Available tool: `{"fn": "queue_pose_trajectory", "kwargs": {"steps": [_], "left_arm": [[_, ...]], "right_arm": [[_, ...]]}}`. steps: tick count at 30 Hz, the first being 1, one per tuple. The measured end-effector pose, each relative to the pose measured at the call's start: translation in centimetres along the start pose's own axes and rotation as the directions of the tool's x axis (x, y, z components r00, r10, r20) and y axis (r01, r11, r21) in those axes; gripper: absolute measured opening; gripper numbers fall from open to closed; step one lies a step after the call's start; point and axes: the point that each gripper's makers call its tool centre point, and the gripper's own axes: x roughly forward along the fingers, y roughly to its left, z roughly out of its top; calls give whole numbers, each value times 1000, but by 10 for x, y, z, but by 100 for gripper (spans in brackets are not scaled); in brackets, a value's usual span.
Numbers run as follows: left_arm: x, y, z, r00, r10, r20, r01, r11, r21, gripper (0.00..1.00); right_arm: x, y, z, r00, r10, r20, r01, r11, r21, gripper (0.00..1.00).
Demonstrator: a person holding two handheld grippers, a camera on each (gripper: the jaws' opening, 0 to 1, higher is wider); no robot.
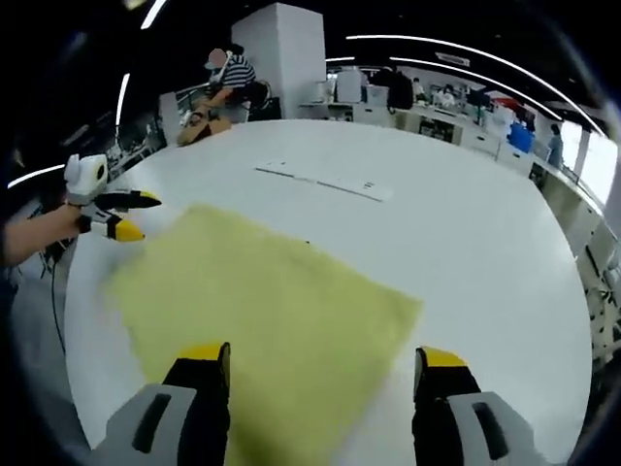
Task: Fold the garment on the visible template until the final outline fits inside the template.
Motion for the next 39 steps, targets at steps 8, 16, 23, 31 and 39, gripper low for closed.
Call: {"fn": "queue_pose_trajectory", "kwargs": {"steps": [8, 16, 23, 31, 39], "left_arm": [[-12, -6, -14, 999, -40, -6, 40, 999, 1, 67], [-25, -24, -25, 996, -85, -13, 85, 996, 9, 68], [-35, -41, -35, 992, -121, -21, 121, 993, 8, 63], [-44, -55, -48, 988, -149, -44, 149, 989, 6, 54], [-46, -66, -66, 980, -177, -92, 176, 984, -21, 44]], "right_arm": [[-16, 11, -18, 999, 36, -26, -36, 999, -2, 78], [-29, 22, -37, 997, 68, -32, -68, 998, 20, 77], [-37, 30, -59, 996, 75, -50, -74, 997, 24, 72], [-47, 34, -73, 996, 86, -37, -84, 994, 67, 62], [-55, 37, -79, 996, 92, -23, -89, 990, 110, 40]]}}
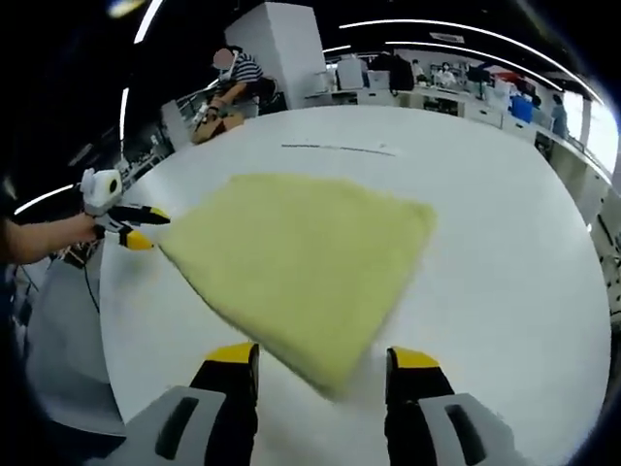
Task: Fold the garment on the visible template until the final outline fits inside the template.
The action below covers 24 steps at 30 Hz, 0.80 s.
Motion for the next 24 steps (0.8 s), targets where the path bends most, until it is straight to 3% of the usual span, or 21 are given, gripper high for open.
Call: {"fn": "queue_pose_trajectory", "kwargs": {"steps": [2, 5, 8, 17, 19, 24], "left_arm": [[0, -1, -3, 1000, -5, -3, 5, 1000, -19, 39], [-1, -6, -2, 999, -31, 22, 33, 995, -97, 23], [0, 0, -8, 1000, -3, 15, 5, 994, -111, 22], [-2, 1, -14, 1000, -9, 22, 12, 985, -174, 6], [-3, 1, -13, 999, -9, 31, 15, 985, -174, 3], [-4, -1, -9, 999, -15, 46, 22, 989, -145, 1]], "right_arm": [[-1, 1, -2, 1000, 7, 1, -7, 1000, 6, 30], [-2, 3, -6, 1000, 6, -9, -5, 1000, 7, 24], [-4, 3, -8, 1000, 9, -4, -9, 1000, 17, 19], [-6, -1, -13, 1000, -17, -4, 17, 999, 29, 6], [-7, -1, -13, 1000, -22, -1, 22, 999, 28, 1], [-8, 1, -14, 1000, -18, -2, 18, 1000, 6, 0]]}}
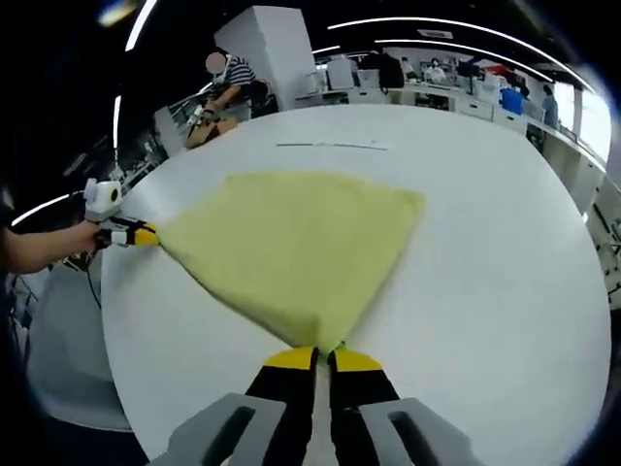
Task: Fold the garment on the visible template until the final outline fits inside the template.
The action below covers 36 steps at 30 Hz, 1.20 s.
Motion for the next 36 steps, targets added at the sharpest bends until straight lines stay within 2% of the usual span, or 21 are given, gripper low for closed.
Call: {"fn": "queue_pose_trajectory", "kwargs": {"steps": [11, 21, 36], "left_arm": [[-10, -6, -4, 1000, 6, -17, -5, 999, 52, 0], [-25, -16, -20, 999, 4, -41, -1, 998, 70, 0], [-48, -40, -51, 997, -1, -77, 6, 997, 71, 0]], "right_arm": [[-6, 10, -11, 999, 21, -35, -22, 999, -28, 0], [-17, 25, -31, 998, 37, -53, -38, 999, -26, 0], [-33, 44, -59, 998, 55, -41, -55, 998, 2, 0]]}}
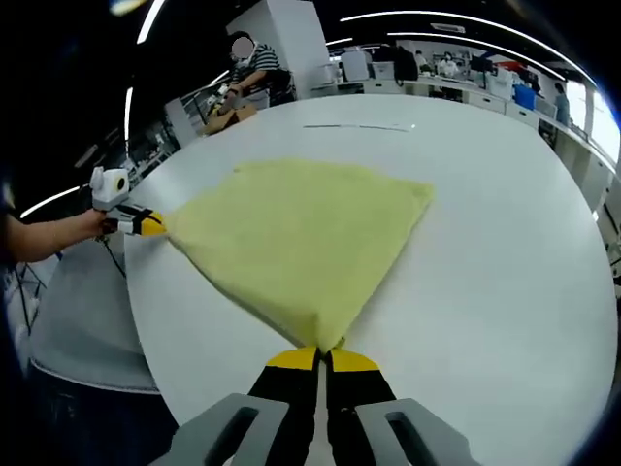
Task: Fold the garment on the visible template until the final outline fits inside the template.
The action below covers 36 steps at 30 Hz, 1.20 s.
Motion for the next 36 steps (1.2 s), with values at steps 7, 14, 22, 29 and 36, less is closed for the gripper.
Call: {"fn": "queue_pose_trajectory", "kwargs": {"steps": [7, 14, 22, 29, 36], "left_arm": [[-7, -9, -8, 1000, 5, -5, -4, 1000, 11, 0], [-14, -15, -20, 1000, 16, -15, -16, 1000, 19, 0], [-17, -19, -29, 1000, 20, -22, -20, 1000, 18, 0], [-18, -20, -33, 999, 25, -40, -23, 999, 33, 0], [-17, -19, -33, 999, 33, -39, -31, 999, 35, 0]], "right_arm": [[-6, 9, -12, 1000, 6, 4, -6, 1000, 16, 0], [-10, 19, -23, 1000, 19, -2, -19, 1000, 18, 0], [-13, 25, -30, 1000, 22, -3, -22, 999, 25, 0], [-13, 28, -34, 1000, 22, -1, -22, 999, 31, 0], [-13, 26, -31, 1000, 11, 14, -11, 999, 31, 0]]}}
